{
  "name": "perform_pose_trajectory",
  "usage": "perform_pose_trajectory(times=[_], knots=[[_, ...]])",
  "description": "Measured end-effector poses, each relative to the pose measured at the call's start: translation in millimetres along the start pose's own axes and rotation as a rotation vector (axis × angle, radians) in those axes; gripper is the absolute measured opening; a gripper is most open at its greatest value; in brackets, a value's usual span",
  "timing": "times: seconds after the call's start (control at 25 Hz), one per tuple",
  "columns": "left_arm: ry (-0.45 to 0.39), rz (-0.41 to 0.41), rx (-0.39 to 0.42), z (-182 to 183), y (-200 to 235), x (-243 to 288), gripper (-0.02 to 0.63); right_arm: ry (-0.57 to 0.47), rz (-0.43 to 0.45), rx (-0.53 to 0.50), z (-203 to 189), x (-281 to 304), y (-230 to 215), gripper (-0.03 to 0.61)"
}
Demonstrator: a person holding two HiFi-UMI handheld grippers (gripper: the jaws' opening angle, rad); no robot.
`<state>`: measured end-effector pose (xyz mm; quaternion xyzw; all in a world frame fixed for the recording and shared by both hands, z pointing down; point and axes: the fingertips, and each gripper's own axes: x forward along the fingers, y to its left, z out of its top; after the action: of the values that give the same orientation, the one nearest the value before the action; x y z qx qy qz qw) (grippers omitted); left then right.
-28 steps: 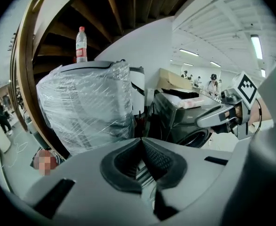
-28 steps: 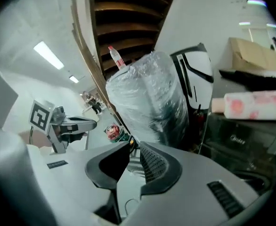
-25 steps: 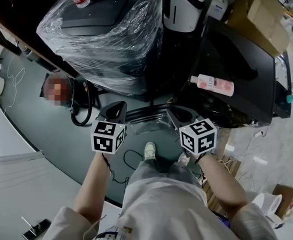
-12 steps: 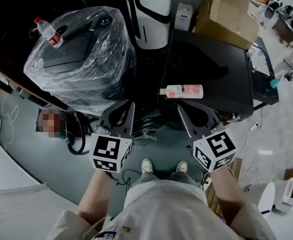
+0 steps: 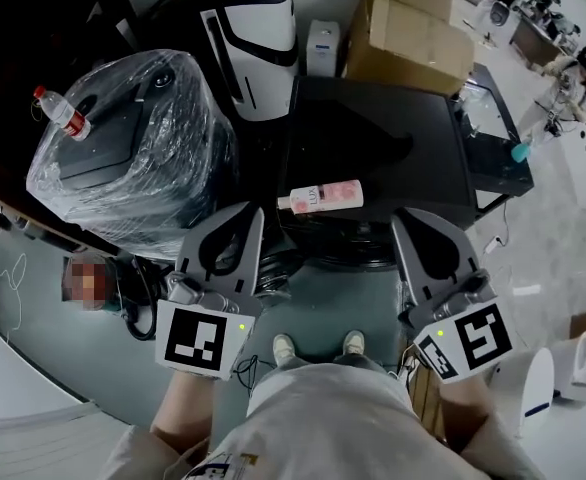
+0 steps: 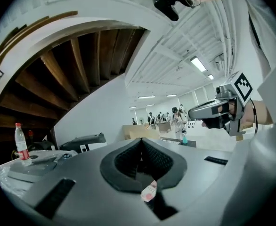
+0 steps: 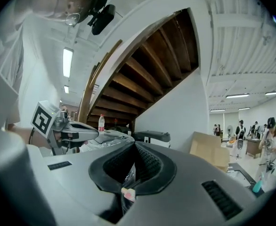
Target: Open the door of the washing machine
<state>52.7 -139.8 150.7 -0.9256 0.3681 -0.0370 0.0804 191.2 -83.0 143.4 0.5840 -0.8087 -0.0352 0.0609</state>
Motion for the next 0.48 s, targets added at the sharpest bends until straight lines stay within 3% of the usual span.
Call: perform_pose_trajectory(times=[0.16,0.48], knots=[[-0.043,-0.027,-0.018,19.9,-18.5,1.3,0.018,-0.036,-0.041,-0.029,15.8,-24.6,-17.0,0.026],[-0.02,-0.053,0.008,21.9,-39.6,8.8,0.018,-0.034,-0.063,-0.058,14.1,-43.2,-29.5,0.026]])
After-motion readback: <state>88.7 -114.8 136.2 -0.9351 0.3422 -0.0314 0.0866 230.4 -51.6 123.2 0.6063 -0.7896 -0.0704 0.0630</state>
